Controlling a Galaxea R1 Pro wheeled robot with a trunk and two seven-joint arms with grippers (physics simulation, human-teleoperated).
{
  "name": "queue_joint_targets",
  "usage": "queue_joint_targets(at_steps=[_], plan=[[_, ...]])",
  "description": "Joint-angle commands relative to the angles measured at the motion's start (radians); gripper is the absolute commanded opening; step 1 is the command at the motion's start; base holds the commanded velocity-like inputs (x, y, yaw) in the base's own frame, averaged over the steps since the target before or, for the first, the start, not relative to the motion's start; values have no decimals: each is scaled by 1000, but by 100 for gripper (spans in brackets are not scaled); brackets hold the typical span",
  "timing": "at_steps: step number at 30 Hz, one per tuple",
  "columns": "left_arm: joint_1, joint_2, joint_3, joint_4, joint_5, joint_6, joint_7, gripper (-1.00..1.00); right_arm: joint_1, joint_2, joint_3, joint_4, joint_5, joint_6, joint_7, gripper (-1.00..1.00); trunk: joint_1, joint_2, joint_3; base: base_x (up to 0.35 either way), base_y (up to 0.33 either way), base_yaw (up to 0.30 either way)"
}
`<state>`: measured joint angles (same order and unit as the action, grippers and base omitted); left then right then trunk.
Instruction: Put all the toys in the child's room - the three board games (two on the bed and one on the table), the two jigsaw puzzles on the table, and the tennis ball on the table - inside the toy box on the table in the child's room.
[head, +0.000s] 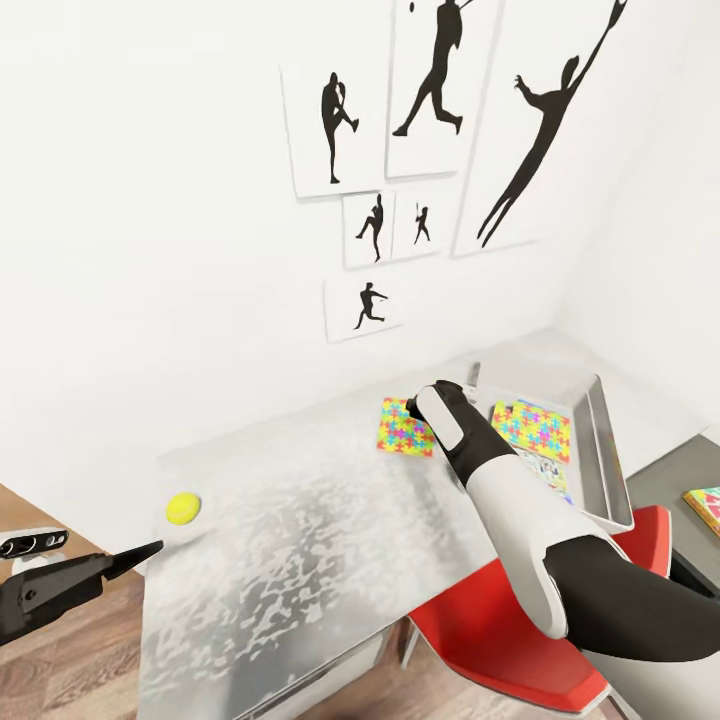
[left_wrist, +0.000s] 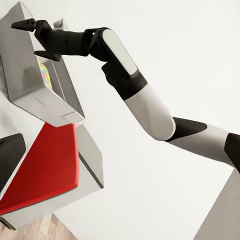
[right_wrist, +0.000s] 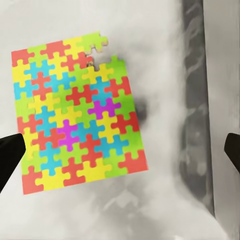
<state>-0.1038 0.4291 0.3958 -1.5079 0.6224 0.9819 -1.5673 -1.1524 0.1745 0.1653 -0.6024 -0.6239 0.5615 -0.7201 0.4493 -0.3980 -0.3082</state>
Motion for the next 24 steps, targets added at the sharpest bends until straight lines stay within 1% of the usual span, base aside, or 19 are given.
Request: queue_joint_targets(at_steps=[1, 6, 9, 18, 24], plan=[[-1, 0, 0, 0, 0, 11, -4, 100, -1, 0, 8, -1, -4, 4, -7, 100, 1, -2, -3, 61, -52, 0], [-1, 0, 0, -1, 0, 11, -4, 100, -1, 0, 29, -1, -5, 3, -7, 100, 1, -2, -5, 27, -24, 0], [-1, 0, 0, 0, 0, 11, -4, 100, -1, 0, 34, -1, -5, 3, -7, 100, 1, -2, -5, 6, -5, 0], [0, 0, 0, 0, 0, 11, -4, 100, -1, 0, 37, -1, -5, 3, -7, 100, 1, -2, -8, 57, -2, 10], [0, 0, 0, 0, 0, 11, -4, 100, -1, 0, 37, -2, -5, 3, -7, 100, 1, -2, -13, 112, -76, 50]])
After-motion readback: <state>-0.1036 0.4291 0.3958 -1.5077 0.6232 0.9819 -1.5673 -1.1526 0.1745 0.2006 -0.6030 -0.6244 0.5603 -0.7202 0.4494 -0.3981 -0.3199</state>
